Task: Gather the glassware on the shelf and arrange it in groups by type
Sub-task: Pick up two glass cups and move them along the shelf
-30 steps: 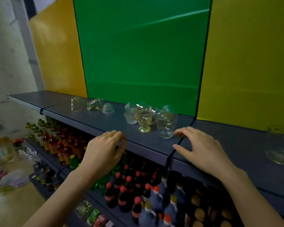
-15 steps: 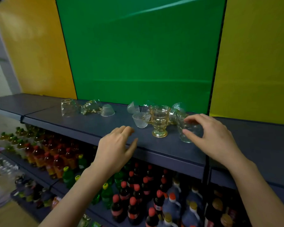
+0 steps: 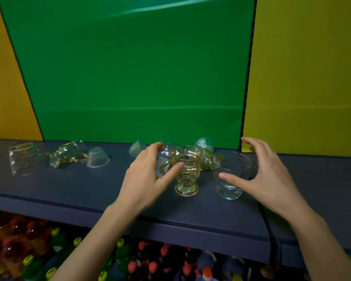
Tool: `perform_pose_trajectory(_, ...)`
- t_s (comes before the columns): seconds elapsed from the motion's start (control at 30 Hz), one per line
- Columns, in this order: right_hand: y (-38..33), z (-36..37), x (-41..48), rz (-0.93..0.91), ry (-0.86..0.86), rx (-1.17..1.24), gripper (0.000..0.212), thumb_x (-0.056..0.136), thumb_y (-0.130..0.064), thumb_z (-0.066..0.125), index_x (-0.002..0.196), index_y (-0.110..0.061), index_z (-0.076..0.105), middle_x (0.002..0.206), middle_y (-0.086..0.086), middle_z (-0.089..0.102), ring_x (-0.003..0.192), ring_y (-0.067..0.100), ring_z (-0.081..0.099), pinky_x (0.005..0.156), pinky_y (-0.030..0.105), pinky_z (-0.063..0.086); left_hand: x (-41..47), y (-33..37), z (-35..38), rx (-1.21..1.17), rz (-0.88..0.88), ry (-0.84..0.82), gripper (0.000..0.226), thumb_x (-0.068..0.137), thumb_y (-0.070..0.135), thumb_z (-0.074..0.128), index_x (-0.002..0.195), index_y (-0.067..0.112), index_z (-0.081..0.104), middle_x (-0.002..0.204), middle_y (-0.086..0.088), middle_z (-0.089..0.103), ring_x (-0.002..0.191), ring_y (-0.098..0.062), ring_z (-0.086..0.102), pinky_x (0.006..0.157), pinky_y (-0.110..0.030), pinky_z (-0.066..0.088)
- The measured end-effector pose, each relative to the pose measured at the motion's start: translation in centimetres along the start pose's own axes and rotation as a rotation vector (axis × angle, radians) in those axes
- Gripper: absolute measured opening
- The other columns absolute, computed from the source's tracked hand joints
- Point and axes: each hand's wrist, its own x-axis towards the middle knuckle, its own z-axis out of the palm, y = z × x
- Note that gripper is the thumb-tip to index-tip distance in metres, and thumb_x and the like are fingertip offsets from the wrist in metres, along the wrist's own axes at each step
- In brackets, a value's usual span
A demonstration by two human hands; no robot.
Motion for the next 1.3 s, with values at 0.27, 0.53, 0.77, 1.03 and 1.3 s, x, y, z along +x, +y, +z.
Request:
perform_pose_trajectory(0.27,0.6,2.7,0.2,0.293,-0.08,0.292,0.123,0.04,-0.061,0.072,0.144,-0.026,0.017,0.135,-0.008,0.048,0.118,0.013,0.05,0.1,0.031,0.039,0.9,-1.2,1.1,-0.22,0.001,-0.078,0.059,0.067,0.06,0.061,0.112,0.022,0.054,0.104,0.013,0.06,0.087,-0.004,0.054,0.076,-0.017,0.042)
perform_pose_trajectory(0.53,0.4,3.9,0.2,0.428,-0.032,0.431,0.103,0.026,-0.058,0.081,0.118,-0.029,0.044,0.109,-0.01,0.059,0.101,0.013,0.061,0.099,0.043,0.046,2.0,-2.1,2.1,-0.27,0.011,-0.144,0.067,0.061,0.058,0.072,0.112,0.021,0.051,0.104,0.006,0.063,0.099,-0.011,0.057,0.089,-0.03,0.046)
perform_pose_trajectory(0.77,-0.2,3.5,-0.2,0.426,0.06,0.481,0.085,0.024,-0.052,0.083,0.099,-0.034,0.048,0.104,-0.004,0.061,0.091,0.013,0.064,0.095,0.041,0.05,2.9,-1.7,3.2,-0.338,-0.088,-0.186,0.081,0.052,0.062,0.074,0.117,0.019,0.051,0.111,-0.001,0.062,0.108,-0.019,0.055,0.095,-0.037,0.044)
perform_pose_trajectory(1.03,-2.0,2.6,-2.0,0.406,0.201,0.511,0.096,0.023,-0.048,0.083,0.109,-0.023,0.05,0.107,-0.003,0.062,0.095,0.017,0.066,0.091,0.035,0.051,3.0,-1.0,3.4,-0.445,-0.075,-0.154,0.072,0.053,0.05,0.08,0.11,0.014,0.055,0.108,-0.003,0.066,0.103,-0.022,0.059,0.095,-0.042,0.043)
perform_pose_trajectory(1.3,-2.9,-0.1,-6.0,0.399,0.398,0.463,0.09,0.026,-0.055,0.08,0.107,-0.027,0.051,0.103,-0.01,0.063,0.091,0.01,0.067,0.088,0.032,0.05,1.6,0.9,2.7,-0.64,0.012,-0.162,0.064,0.05,0.045,0.083,0.102,0.022,0.053,0.096,0.008,0.063,0.095,-0.018,0.06,0.086,-0.036,0.049)
